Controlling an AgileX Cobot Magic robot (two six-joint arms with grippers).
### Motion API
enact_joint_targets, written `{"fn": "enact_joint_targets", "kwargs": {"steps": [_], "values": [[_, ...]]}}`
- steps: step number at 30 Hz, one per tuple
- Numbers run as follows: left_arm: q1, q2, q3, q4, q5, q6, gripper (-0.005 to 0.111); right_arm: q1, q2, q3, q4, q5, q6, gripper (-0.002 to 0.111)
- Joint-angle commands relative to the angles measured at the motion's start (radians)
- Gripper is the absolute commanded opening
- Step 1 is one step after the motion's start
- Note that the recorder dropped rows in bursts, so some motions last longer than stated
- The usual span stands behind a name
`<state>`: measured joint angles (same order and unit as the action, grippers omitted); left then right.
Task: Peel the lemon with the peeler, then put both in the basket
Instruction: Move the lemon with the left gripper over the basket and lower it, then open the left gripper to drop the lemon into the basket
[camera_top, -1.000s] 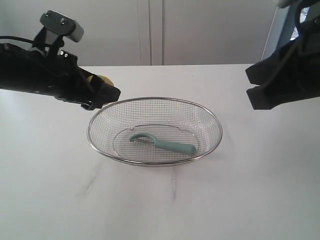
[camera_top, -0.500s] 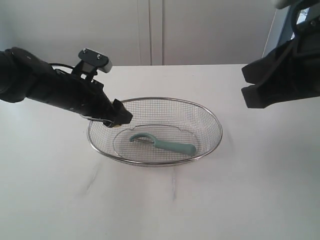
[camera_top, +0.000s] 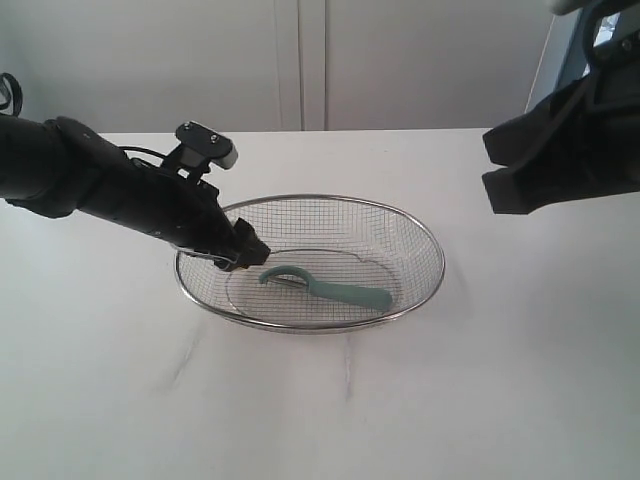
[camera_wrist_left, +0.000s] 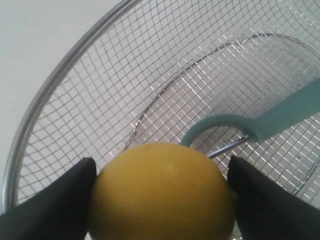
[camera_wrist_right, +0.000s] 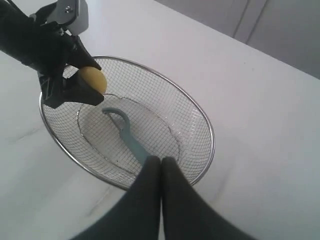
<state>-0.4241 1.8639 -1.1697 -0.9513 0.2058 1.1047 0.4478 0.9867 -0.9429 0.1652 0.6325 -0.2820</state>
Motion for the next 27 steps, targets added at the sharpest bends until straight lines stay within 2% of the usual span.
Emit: {"fn": "enact_joint_targets", "kwargs": {"steps": [1,8,11,14,18,21,27], "values": [[-0.019,0.021,-0.019,-0.019,0.012,0.036,0.014,-0.009,-0.007,0.007,0.002,-0.016,0.001,0.000],[-0.019,0.037,-0.019,-0.019,0.010,0.036,0.036,-0.009,-0.007,0.007,0.002,-0.016,0.001,0.000],[-0.019,0.037,-0.019,-0.019,0.021,0.036,0.054,-0.009,-0.007,0.007,0.002,-0.016,0.001,0.000],[-0.019,0.037,-0.019,-0.019,0.033,0.036,0.065,-0.009,-0.007,0.007,0.002,-0.015,0.001,0.000],[-0.019,0.018,-0.019,-0.019,0.100,0.036,0.072,-0.009,-0.007,0.007,0.002,-0.006,0.001,0.000],[-0.019,-0.001,-0.019,-0.005,0.125,0.036,0.082,-0.009,-0.007,0.007,0.002,-0.006,0.001,0.000],[-0.019,-0.009,-0.019,0.016,0.137,0.032,0.083,-0.009,-0.007,0.007,0.002,-0.006,0.001,0.000]]}}
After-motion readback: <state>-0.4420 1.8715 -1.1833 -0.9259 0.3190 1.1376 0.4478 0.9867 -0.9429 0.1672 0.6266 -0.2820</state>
